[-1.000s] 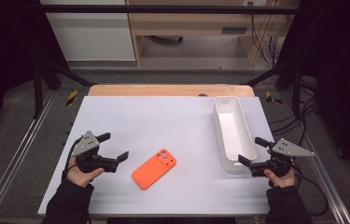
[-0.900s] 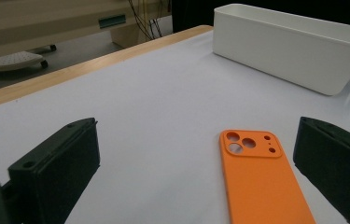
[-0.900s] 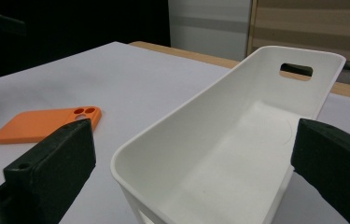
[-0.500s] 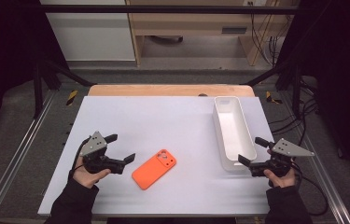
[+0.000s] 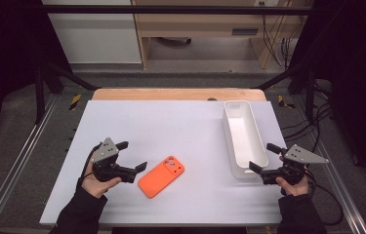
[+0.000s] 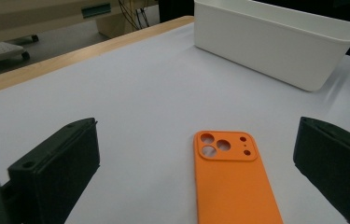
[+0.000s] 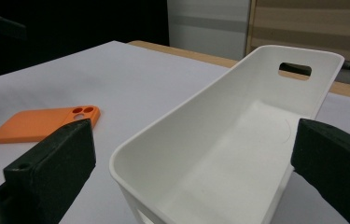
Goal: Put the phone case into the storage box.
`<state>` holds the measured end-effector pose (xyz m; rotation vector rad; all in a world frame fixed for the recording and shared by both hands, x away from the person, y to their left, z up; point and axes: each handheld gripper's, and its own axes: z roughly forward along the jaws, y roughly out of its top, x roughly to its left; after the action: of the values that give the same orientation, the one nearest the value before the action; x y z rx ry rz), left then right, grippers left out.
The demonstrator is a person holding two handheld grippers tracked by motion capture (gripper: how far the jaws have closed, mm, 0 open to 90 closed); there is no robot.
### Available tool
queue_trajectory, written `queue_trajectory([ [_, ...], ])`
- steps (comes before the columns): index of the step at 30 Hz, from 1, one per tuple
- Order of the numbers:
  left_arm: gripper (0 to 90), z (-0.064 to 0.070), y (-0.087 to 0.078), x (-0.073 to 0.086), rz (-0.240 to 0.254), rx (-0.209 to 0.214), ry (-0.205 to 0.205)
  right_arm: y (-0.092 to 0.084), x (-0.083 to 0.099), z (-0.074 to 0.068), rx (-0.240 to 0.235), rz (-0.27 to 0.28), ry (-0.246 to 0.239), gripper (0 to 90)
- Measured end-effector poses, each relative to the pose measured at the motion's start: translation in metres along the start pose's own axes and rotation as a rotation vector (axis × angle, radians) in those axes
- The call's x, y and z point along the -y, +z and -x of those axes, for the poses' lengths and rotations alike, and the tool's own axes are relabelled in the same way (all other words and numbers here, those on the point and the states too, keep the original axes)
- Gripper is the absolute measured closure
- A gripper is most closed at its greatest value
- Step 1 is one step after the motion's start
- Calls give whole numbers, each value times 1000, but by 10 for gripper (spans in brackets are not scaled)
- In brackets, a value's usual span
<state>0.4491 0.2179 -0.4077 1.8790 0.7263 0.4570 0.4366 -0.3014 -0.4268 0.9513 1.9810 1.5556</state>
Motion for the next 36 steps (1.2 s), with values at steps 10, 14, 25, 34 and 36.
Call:
queue_trajectory([
  [10, 0, 9, 8, -3, -30, 13, 7, 1, 0, 0, 3, -2, -1, 4],
  [14, 0, 13, 10, -5, -36, 22, 9, 0, 0, 0, 5, -1, -2, 4],
  [25, 0, 21, 19, -8, -76, 34, 25, 1, 0, -1, 4, -5, -4, 4],
  [34, 0, 27, 30, -12, -122, 44, 26, 1, 0, -1, 5, -4, -3, 4],
  [36, 0, 28, 33, -13, -139, 45, 32, 1, 0, -1, 4, -2, -5, 4],
])
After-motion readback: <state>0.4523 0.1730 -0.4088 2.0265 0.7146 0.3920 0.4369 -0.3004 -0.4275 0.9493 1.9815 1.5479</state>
